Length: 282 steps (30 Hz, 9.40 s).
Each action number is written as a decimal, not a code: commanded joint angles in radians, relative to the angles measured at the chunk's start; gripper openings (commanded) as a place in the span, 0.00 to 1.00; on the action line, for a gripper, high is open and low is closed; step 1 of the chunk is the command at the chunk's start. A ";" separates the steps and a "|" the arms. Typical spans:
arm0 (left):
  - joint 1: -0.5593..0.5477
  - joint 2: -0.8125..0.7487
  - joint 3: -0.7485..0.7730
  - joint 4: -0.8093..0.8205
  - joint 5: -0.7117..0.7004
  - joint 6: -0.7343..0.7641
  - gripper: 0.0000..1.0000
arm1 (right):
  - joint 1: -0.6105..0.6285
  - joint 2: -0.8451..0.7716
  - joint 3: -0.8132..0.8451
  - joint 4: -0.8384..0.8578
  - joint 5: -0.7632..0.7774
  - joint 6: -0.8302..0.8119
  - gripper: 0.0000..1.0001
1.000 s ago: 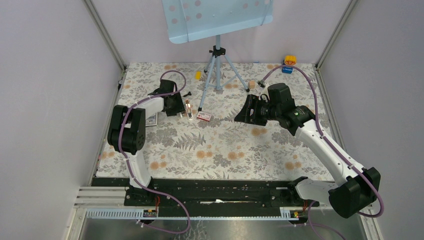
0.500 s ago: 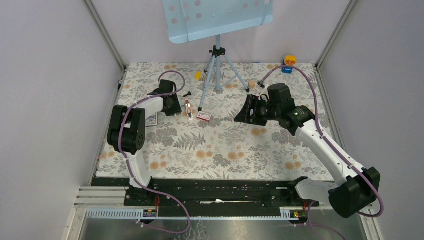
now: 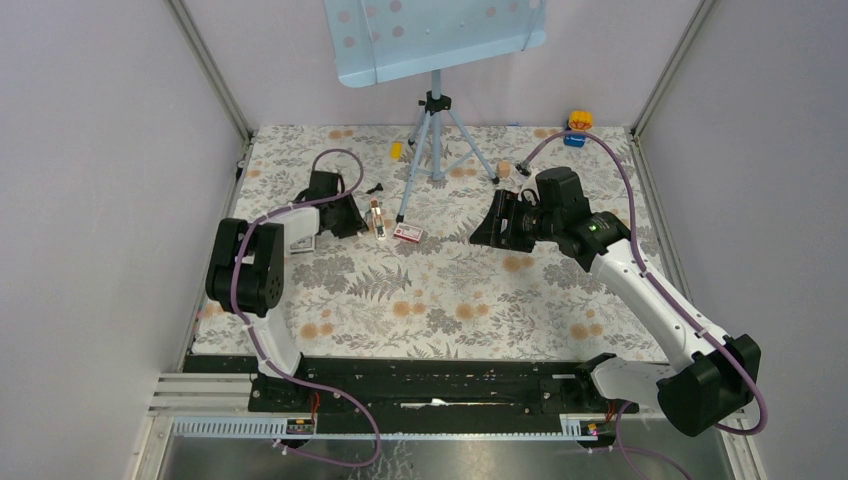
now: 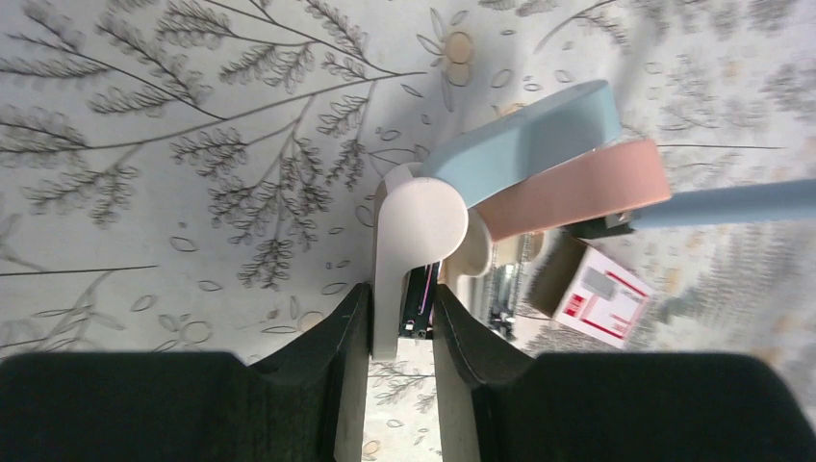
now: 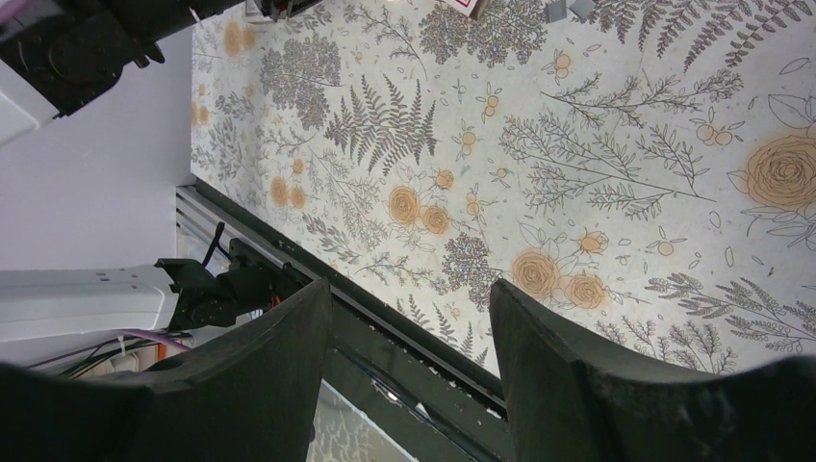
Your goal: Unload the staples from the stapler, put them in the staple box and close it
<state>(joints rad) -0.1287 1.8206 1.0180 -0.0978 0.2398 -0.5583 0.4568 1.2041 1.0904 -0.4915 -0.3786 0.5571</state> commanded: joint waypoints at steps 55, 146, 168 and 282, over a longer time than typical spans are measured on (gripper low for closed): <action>0.026 -0.226 -0.255 0.090 -0.132 -0.108 0.66 | -0.009 0.002 0.003 0.005 -0.016 -0.014 0.68; -0.198 -0.031 -0.021 -0.109 -0.402 0.078 0.30 | -0.009 -0.012 -0.009 -0.005 0.002 -0.025 0.69; -0.198 -0.229 0.012 -0.207 -0.499 0.048 0.85 | -0.011 -0.023 -0.012 -0.005 0.003 -0.017 0.69; 0.159 -0.705 -0.106 -0.256 -0.063 0.005 0.99 | -0.303 0.810 0.665 -0.174 0.359 -0.508 0.81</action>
<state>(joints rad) 0.0792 1.1110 0.9073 -0.4347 0.1581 -0.5884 0.1547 1.9285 1.6444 -0.5583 -0.0120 0.2386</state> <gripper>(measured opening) 0.988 0.789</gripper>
